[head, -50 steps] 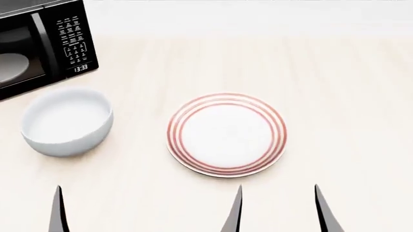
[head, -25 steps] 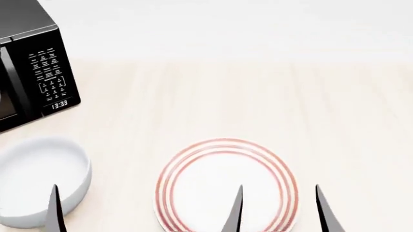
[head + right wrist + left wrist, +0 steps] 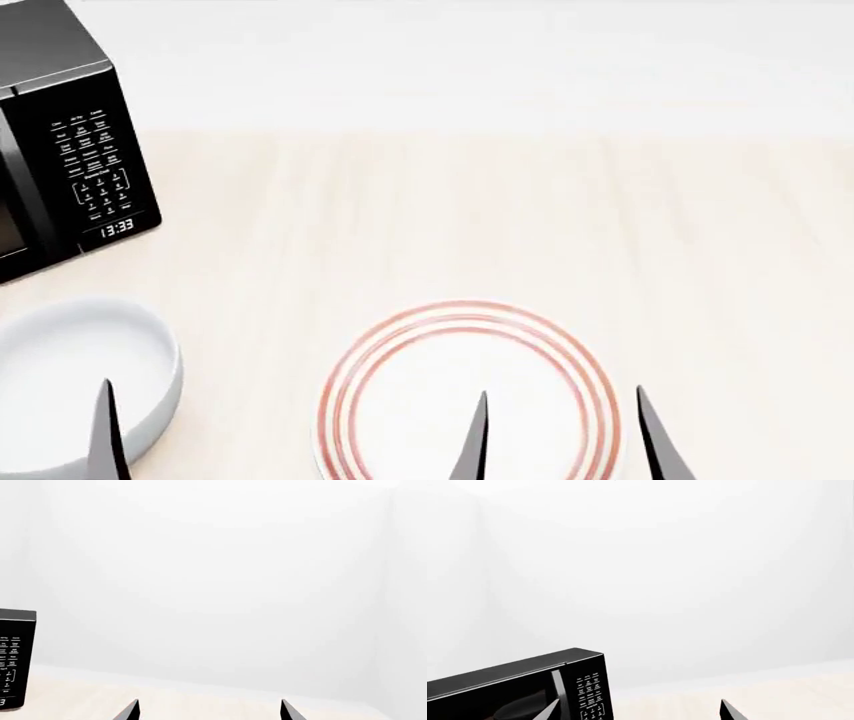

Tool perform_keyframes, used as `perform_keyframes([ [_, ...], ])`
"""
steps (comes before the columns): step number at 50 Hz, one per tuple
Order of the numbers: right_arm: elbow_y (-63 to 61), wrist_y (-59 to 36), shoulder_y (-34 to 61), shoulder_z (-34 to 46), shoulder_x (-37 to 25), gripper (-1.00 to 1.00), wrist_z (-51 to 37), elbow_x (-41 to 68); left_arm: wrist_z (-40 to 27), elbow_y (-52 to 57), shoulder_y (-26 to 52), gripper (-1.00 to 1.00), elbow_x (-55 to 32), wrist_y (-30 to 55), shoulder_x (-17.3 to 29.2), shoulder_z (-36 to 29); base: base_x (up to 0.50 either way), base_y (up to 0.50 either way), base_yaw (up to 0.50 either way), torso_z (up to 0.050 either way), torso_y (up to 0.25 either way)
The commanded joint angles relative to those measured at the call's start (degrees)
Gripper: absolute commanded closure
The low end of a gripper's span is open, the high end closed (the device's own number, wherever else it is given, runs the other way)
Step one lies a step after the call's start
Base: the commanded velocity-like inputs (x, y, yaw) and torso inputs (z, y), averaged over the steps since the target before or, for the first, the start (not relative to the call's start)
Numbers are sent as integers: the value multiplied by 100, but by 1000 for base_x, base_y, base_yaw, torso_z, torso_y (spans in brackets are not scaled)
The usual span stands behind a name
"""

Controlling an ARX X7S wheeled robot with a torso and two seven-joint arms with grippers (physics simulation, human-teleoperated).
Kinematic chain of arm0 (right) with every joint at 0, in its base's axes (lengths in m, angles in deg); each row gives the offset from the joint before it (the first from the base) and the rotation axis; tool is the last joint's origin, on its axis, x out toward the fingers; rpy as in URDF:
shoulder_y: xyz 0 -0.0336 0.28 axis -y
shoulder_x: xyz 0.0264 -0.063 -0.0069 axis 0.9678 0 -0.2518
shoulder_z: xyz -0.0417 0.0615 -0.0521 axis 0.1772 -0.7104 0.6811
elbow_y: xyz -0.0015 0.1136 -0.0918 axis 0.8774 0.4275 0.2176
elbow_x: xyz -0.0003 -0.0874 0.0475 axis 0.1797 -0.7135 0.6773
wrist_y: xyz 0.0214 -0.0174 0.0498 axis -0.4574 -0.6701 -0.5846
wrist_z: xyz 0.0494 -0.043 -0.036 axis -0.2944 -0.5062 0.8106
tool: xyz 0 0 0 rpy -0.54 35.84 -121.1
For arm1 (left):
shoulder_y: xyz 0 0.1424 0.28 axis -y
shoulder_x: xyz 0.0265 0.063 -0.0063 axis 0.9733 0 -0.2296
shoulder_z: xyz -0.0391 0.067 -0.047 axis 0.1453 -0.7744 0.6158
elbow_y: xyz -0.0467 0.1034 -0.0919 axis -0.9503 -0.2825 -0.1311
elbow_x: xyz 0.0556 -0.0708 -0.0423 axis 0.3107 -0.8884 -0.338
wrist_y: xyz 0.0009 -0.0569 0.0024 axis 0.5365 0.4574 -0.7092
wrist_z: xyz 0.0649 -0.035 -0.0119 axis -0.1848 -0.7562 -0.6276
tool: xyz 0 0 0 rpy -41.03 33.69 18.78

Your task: Pick up the white bowl and put it on the plate.

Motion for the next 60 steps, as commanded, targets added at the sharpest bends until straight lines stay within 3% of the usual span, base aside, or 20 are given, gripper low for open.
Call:
perform_keyframes([
  [1,49,27,10,-81,60,-100,70,-126,276,572,45,-100,-212,605,-16,283,0,0,0,0,0],
  [10,38,15,24,-49,33,-100,35,-94,337,1604,214,-100,-160,1694,251,510,0,0,0,0,0],
  [14,46,27,25,-48,14,-100,18,-74,662,2022,466,-100,69,2164,331,651,0,0,0,0,0],
  [15,47,30,24,-53,9,-100,10,-71,999,2023,550,-100,290,2194,145,783,0,0,0,0,0],
  [17,89,53,34,-58,2,-100,-2,-55,2694,2023,951,-100,1590,2165,-1206,1396,0,0,0,0,0],
  [25,93,53,41,-92,-39,-100,-46,-11,4539,2023,2610,-100,2531,3458,-1232,1934,0,0,0,0,0],
  [29,99,58,43,-127,-61,-100,-71,26,5995,2012,3694,-100,3958,4463,-1153,1747,0,0,0,0,0],
  [35,90,51,49,-113,-78,-100,-94,40,6216,1298,4346,-100,4122,5036,-749,1909,0,0,0,0,0],
  [39,123,63,58,-94,-84,-100,-109,51,6164,872,4415,-100,3977,4992,-607,2020,0,0,0,0,0],
  [46,190,85,64,-54,-97,-100,-131,63,6672,96,4857,-100,4275,6199,-274,1865,0,0,0,0,0],
  [60,160,64,65,-15,-135,-100,-175,81,6355,-1315,5004,-100,3912,6082,-202,2321,0,0,0,0,0],
])
